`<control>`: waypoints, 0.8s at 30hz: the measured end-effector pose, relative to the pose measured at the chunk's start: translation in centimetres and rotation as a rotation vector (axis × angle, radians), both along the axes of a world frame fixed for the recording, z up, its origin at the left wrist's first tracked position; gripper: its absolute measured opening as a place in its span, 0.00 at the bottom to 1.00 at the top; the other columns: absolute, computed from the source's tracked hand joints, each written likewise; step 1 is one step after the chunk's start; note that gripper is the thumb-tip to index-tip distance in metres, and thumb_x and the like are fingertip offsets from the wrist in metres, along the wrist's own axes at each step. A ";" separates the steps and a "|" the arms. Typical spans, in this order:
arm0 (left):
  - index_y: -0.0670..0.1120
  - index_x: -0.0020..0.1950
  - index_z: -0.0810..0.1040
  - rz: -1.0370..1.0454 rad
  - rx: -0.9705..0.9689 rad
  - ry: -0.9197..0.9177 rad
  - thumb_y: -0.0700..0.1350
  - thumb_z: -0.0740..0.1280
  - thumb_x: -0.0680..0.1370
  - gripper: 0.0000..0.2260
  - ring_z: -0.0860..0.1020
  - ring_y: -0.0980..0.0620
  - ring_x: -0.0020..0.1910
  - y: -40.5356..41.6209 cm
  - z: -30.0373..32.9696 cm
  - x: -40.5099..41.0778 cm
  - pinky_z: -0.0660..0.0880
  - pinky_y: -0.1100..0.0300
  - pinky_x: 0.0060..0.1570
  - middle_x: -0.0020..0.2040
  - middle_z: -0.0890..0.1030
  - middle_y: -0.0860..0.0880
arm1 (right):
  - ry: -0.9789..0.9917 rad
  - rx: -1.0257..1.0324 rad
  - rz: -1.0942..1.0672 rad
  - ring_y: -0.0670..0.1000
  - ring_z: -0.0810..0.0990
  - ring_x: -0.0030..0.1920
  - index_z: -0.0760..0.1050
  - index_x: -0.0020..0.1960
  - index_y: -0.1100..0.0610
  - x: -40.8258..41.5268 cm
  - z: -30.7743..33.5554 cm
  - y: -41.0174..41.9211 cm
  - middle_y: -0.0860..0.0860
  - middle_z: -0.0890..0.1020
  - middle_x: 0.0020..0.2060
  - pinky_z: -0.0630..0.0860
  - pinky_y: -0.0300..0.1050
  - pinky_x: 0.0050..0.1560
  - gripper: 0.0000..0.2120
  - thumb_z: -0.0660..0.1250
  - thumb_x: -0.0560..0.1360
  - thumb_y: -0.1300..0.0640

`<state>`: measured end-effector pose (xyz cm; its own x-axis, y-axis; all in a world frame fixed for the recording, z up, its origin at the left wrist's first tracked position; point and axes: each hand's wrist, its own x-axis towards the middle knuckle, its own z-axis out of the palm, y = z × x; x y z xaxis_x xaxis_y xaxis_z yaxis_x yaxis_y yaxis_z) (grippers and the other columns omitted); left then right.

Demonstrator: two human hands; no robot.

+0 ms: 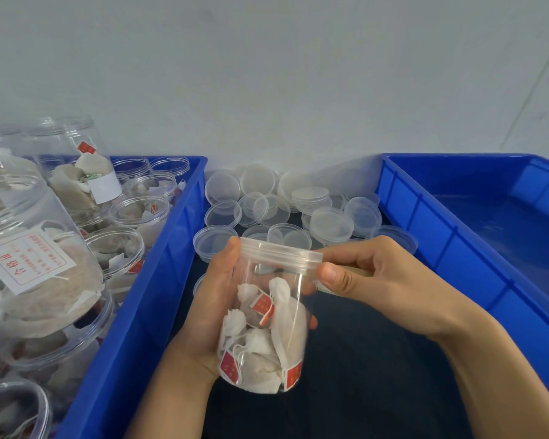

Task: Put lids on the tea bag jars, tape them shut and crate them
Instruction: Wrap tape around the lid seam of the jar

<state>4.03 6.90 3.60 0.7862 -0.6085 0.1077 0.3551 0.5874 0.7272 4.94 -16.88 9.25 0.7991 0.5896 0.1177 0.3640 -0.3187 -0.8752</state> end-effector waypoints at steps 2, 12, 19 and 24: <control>0.49 0.64 0.87 0.050 0.040 -0.043 0.65 0.66 0.81 0.24 0.87 0.49 0.56 0.0 -0.1 -0.1 0.82 0.54 0.60 0.57 0.88 0.47 | -0.015 -0.018 -0.023 0.48 0.84 0.62 0.87 0.58 0.46 -0.1 0.3 -0.3 0.45 0.88 0.56 0.78 0.54 0.66 0.16 0.68 0.80 0.39; 0.42 0.63 0.86 0.158 0.077 0.109 0.67 0.84 0.61 0.40 0.87 0.37 0.45 -0.1 0.4 -0.6 0.86 0.45 0.46 0.54 0.85 0.36 | -0.128 0.099 -0.267 0.56 0.88 0.46 0.88 0.48 0.43 -0.8 1.1 -0.3 0.50 0.89 0.42 0.83 0.63 0.56 0.14 0.74 0.69 0.36; 0.43 0.62 0.87 0.233 0.118 0.081 0.70 0.78 0.66 0.37 0.87 0.40 0.45 0.0 0.3 -0.5 0.85 0.46 0.47 0.52 0.86 0.39 | -0.223 0.082 -0.417 0.49 0.87 0.41 0.88 0.44 0.39 -1.5 1.0 0.1 0.44 0.88 0.39 0.86 0.59 0.48 0.08 0.75 0.71 0.38; 0.44 0.61 0.87 0.337 0.197 0.121 0.70 0.68 0.72 0.34 0.86 0.39 0.43 0.0 0.0 0.1 0.84 0.48 0.43 0.52 0.86 0.37 | -0.298 0.082 -0.515 0.43 0.86 0.41 0.87 0.44 0.37 -1.6 1.1 -0.8 0.39 0.88 0.40 0.80 0.41 0.40 0.04 0.74 0.72 0.40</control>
